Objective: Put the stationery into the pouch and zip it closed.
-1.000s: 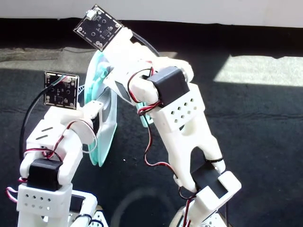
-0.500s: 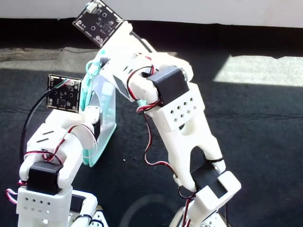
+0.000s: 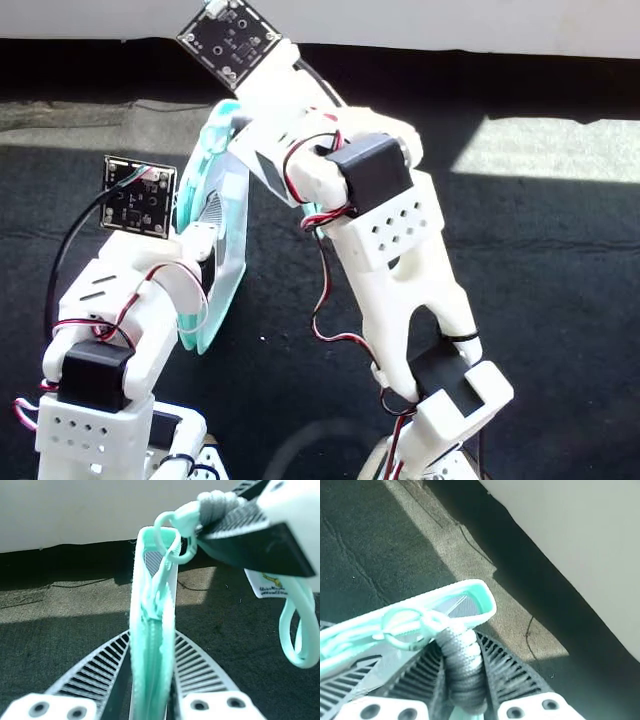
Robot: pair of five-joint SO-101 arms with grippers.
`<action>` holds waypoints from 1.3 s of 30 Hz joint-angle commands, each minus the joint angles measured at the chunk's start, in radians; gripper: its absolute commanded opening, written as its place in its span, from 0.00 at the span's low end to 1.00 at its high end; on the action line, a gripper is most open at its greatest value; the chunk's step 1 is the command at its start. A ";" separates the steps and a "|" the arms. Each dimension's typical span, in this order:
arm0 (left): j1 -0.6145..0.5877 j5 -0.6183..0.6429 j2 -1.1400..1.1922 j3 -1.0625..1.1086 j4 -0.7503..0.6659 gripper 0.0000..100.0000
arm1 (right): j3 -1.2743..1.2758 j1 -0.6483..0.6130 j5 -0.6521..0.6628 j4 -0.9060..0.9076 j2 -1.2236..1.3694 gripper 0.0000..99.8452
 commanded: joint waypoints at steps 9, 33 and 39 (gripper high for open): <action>-0.001 0.000 -0.005 -0.030 -0.029 0.01 | -0.030 -0.001 -0.003 0.021 -0.035 0.01; -0.001 0.000 -0.005 -0.025 0.002 0.01 | -0.036 0.246 -0.002 -0.252 0.199 0.01; -0.001 0.000 -0.013 0.018 0.000 0.01 | -0.036 0.300 -0.002 -0.302 0.259 0.01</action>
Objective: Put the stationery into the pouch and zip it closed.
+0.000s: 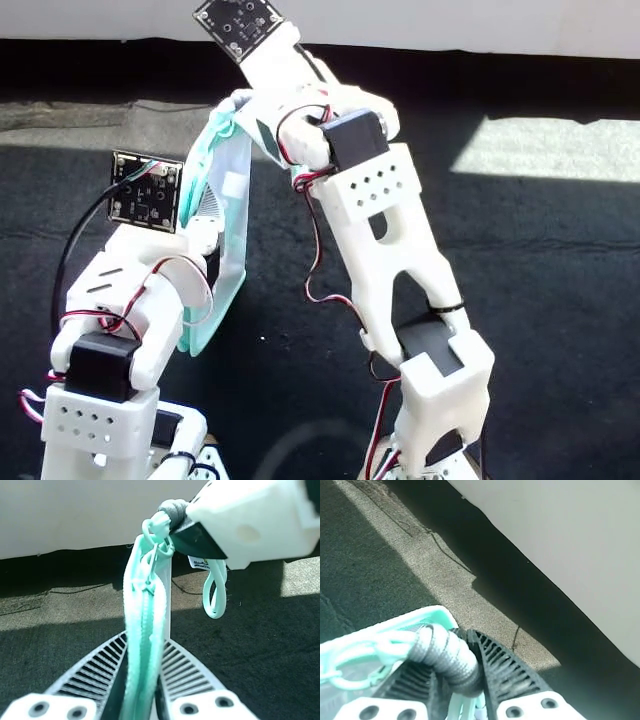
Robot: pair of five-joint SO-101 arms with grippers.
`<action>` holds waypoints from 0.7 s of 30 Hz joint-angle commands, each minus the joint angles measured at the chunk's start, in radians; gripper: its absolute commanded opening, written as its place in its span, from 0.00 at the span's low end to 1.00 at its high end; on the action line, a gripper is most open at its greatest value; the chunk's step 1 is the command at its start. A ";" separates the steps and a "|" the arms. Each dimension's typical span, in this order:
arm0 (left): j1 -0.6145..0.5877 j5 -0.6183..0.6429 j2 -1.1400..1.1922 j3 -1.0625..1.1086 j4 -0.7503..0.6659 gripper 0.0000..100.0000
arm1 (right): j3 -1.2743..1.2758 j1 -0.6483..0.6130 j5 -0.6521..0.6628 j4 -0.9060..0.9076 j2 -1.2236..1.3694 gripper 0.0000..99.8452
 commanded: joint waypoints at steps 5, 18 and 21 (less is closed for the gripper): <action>-0.002 0.000 -0.018 0.005 0.009 0.01 | -0.035 0.214 -0.003 -0.108 0.070 0.01; -0.001 -0.005 -0.016 -0.007 0.003 0.01 | -0.077 0.209 -0.009 -0.042 0.093 0.01; -0.002 -0.005 -0.008 -0.022 -0.049 0.01 | -0.137 0.173 -0.011 0.081 0.042 0.01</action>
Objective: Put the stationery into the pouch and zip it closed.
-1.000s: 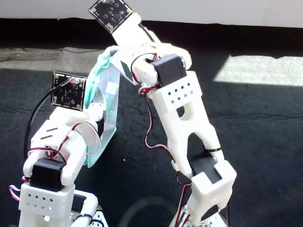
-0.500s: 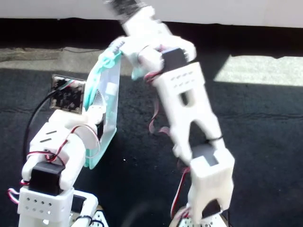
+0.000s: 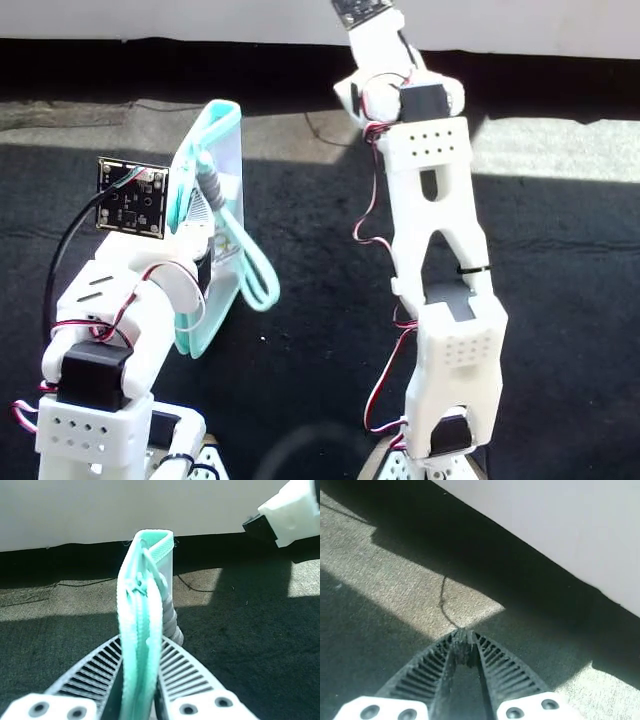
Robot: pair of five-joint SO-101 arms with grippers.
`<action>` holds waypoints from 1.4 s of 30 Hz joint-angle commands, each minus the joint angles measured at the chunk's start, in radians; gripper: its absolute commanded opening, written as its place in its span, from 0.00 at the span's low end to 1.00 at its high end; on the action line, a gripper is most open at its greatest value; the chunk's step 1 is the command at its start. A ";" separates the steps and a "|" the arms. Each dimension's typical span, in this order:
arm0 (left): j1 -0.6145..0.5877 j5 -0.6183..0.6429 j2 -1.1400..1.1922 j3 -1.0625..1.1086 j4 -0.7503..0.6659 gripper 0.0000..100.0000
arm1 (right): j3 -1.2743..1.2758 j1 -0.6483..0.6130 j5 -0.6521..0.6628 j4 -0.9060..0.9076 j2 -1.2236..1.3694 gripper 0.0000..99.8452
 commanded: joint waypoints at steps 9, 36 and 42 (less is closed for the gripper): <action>0.010 -0.006 0.018 -0.030 -0.107 0.01 | -0.228 -0.166 -0.339 0.499 -0.203 0.26; 0.012 -0.006 0.303 -0.163 -0.103 0.01 | -0.228 -0.461 -0.485 0.469 -0.157 0.22; 0.012 -0.006 0.303 -0.160 -0.101 0.01 | -0.229 -0.475 -0.485 0.380 -0.122 0.22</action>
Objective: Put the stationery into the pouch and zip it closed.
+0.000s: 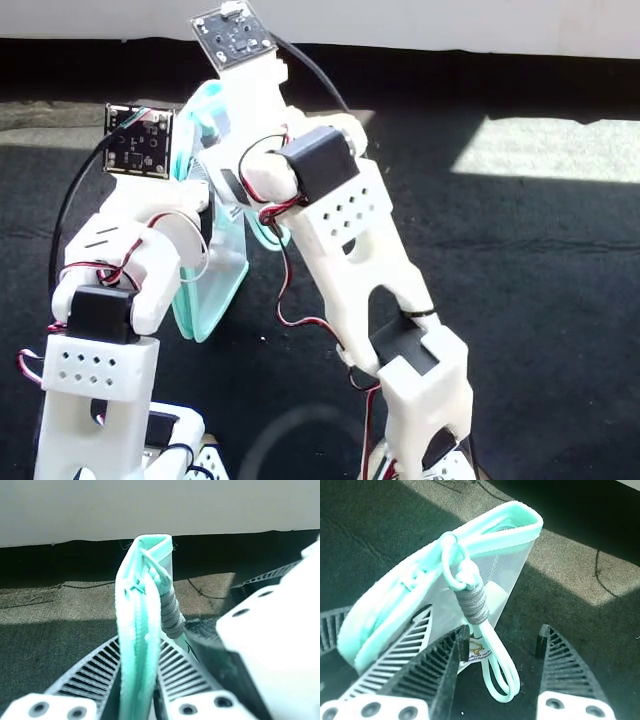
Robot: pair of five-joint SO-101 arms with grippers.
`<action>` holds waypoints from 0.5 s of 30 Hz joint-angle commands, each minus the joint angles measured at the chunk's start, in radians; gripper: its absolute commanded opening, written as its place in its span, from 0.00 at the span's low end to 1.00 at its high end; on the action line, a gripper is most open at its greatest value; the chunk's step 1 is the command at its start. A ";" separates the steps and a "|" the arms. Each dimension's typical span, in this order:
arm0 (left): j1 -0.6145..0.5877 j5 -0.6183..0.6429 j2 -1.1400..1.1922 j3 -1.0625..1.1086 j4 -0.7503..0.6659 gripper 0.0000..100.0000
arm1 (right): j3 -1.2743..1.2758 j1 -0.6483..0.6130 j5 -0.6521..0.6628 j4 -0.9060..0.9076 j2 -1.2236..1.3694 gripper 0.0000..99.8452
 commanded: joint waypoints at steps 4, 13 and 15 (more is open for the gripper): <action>0.013 -0.009 0.002 -0.024 -0.009 0.01 | -0.039 -0.068 -0.032 -0.056 -0.010 0.22; 0.013 -0.009 -0.007 -0.058 -0.006 0.01 | -0.064 -0.085 -0.097 -0.122 0.012 0.22; 0.013 -0.009 -0.007 -0.067 -0.002 0.01 | -0.070 -0.067 -0.097 -0.142 0.044 0.22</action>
